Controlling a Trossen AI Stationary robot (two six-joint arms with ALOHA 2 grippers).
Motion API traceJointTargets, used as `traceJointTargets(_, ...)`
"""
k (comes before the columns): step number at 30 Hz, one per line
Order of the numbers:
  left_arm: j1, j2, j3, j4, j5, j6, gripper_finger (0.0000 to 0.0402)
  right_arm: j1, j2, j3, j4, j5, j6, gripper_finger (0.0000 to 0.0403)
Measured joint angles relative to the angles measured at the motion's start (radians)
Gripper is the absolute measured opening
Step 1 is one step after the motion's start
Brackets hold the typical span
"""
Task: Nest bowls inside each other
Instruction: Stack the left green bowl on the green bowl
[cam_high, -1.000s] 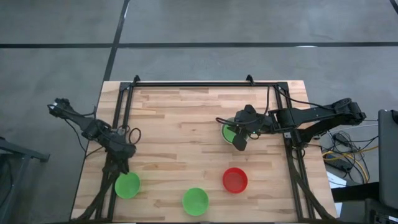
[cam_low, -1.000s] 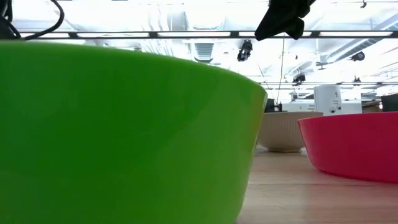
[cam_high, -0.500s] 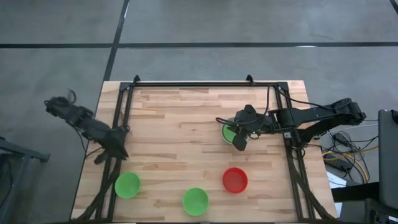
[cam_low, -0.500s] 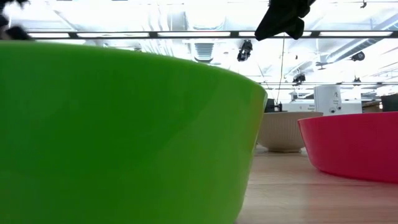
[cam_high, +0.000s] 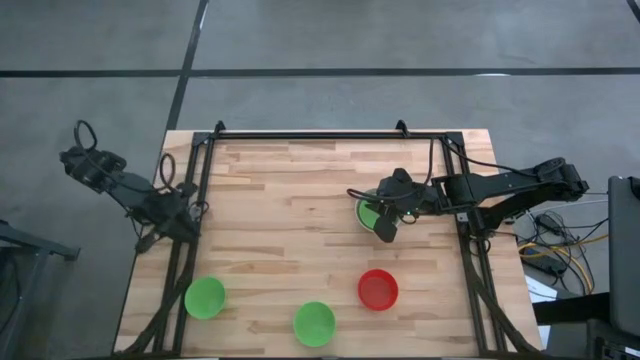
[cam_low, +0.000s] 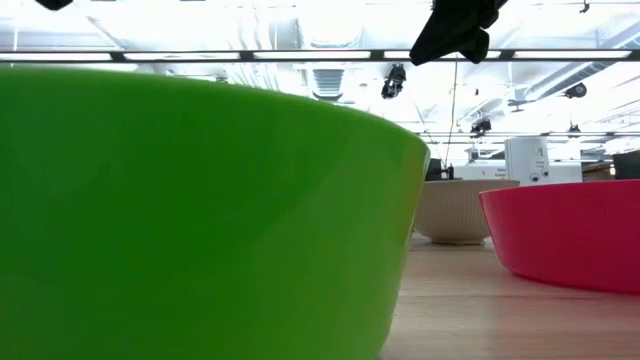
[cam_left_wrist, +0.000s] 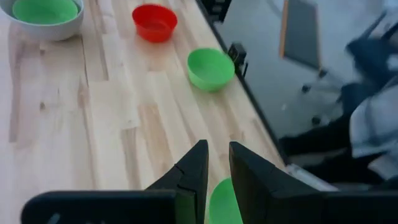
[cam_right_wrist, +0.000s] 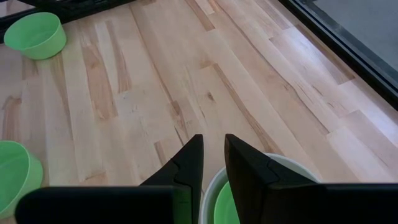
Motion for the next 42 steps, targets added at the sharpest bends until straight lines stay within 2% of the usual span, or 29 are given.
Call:
traceJointTargets(6,-0.002,0.116,0.101,0.014,0.010,0.146,0.0069,0.000,0.000,0.000,0.000,0.000,0.000,0.0063)
traceJointTargets(12,-0.005,0.151,0.142,0.096,0.058,0.246,0.0069,0.000,0.000,0.000,0.000,0.000,0.000,0.0063)
traceJointTargets(17,-0.008,0.145,0.128,0.065,0.174,0.268,0.0069,0.000,0.000,0.000,0.000,0.000,0.000,0.0063)
traceJointTargets(22,-0.034,0.124,0.128,0.064,0.366,0.332,0.0069,0.000,0.000,0.000,0.000,0.000,0.000,0.0063)
traceJointTargets(24,-0.045,0.116,0.128,0.064,0.406,0.343,0.0069,0.000,0.000,0.000,0.000,0.000,0.000,0.0063)
traceJointTargets(36,-0.137,0.162,0.127,0.128,0.382,0.281,0.0069,0.000,0.000,0.000,0.000,0.000,0.000,0.0063)
traceJointTargets(42,-0.208,0.231,0.127,0.186,0.273,0.276,0.0069,0.000,0.000,0.000,0.000,0.000,0.000,0.0063)
